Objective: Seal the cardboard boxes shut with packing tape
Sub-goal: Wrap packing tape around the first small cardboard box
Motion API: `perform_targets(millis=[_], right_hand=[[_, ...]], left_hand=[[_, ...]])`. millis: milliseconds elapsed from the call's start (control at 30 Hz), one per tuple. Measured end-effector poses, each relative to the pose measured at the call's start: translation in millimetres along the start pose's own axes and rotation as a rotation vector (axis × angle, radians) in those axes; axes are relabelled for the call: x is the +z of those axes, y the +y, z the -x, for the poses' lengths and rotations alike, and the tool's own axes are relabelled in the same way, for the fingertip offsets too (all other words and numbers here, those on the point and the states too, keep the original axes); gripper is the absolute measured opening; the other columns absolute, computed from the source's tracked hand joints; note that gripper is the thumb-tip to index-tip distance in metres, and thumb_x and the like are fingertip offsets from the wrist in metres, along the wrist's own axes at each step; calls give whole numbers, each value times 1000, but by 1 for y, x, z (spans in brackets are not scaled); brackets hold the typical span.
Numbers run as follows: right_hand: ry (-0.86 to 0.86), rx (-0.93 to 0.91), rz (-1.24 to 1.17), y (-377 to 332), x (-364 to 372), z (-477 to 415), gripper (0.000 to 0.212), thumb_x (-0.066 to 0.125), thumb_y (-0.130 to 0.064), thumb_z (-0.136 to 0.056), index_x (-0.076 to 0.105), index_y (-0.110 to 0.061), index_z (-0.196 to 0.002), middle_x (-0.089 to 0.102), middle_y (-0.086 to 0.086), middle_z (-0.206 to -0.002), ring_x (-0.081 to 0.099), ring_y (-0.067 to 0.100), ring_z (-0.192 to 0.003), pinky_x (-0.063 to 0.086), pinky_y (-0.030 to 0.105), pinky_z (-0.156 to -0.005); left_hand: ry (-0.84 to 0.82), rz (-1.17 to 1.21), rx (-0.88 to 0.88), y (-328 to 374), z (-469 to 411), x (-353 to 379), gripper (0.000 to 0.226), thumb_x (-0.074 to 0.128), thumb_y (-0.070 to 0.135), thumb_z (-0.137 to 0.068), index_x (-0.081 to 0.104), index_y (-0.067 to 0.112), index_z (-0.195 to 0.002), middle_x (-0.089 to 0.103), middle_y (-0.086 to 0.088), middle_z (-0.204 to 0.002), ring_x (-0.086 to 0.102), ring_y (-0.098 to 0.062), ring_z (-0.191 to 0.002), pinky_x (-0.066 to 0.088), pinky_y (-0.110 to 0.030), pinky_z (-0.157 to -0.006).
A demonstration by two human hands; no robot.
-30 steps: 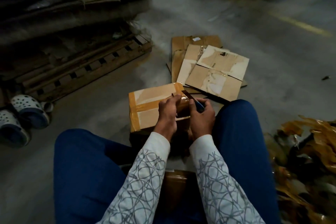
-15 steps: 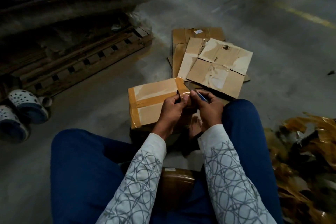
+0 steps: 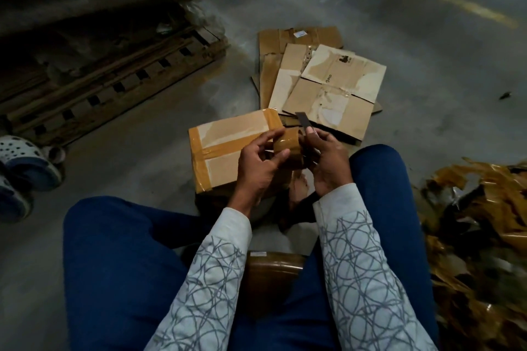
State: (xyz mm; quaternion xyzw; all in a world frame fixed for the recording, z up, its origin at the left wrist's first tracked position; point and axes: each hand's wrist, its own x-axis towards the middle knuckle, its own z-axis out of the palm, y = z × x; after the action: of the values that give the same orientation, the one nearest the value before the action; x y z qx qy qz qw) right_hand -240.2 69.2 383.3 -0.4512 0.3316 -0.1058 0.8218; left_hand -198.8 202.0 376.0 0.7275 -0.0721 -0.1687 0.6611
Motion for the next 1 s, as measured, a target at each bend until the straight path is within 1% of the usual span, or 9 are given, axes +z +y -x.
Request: perform_targets(millis=[100,300,400,533,600,667,733,867,1000], right_hand=[[-48,-89,58,0,3,1,25,57,-25,-100,59,-8,-119,74,4,-93,69,19,-88,54,32,-71],[-123,-295,302,0,12,6,18,51,-32,-103,64,-20,-101,72,3,-98,66,27,-105,50,50,-100],[-180,-311,277,0,14,11,25,46,-28,-105,70,-21,-101,72,12,-107,68,28,-105,53,48,-96],[-137,-272,122,-5,24,20,28,46,-34,-105,64,-20,-89,67,4,-92,66,19,-88,52,37,-84],[-155,-200,29,-4,31,23,34,54,-52,-97,65,-21,-85,67,15,-100,64,32,-100,49,49,-96],[-196,-115,-65,-1,36,25,44,66,-58,-88,68,-17,-103,61,27,-125,56,47,-121,39,64,-108],[-194,-96,-57,-4,39,29,53,70,-45,-87,61,-9,-125,63,23,-126,59,41,-121,46,63,-102],[-237,-100,-62,-6,40,33,49,64,-17,-92,49,8,-131,67,13,-104,67,26,-97,56,38,-71],[-316,-21,-181,-3,42,37,45,60,-10,-93,49,4,-134,65,13,-106,65,27,-98,56,39,-67]], left_hand=[[67,-91,93,6,-2,-3,40,77,9,-84,71,26,-121,69,9,-123,63,-10,-113,57,-45,-94],[219,30,188,23,3,-10,18,76,6,-85,74,21,-94,75,4,-101,69,-15,-103,59,-51,-87],[245,3,247,30,7,-14,23,78,8,-83,69,22,-99,72,1,-107,68,-18,-105,59,-51,-87],[264,-91,354,42,17,-12,40,83,6,-77,58,17,-106,68,1,-109,69,-12,-102,61,-38,-84],[267,-102,360,45,22,-7,47,84,4,-75,53,19,-106,68,5,-105,71,-8,-100,61,-29,-79],[280,-121,365,44,26,-3,47,84,3,-75,52,16,-106,69,7,-103,71,-5,-100,60,-24,-78],[273,-173,400,42,27,-3,43,83,2,-76,53,12,-106,71,4,-103,71,-4,-100,60,-26,-79],[321,-273,440,40,30,-1,36,80,0,-79,54,11,-102,70,8,-98,71,1,-95,60,-22,-75],[380,-284,454,39,29,-6,32,77,-2,-81,53,9,-100,70,4,-95,72,1,-89,60,-21,-70]])
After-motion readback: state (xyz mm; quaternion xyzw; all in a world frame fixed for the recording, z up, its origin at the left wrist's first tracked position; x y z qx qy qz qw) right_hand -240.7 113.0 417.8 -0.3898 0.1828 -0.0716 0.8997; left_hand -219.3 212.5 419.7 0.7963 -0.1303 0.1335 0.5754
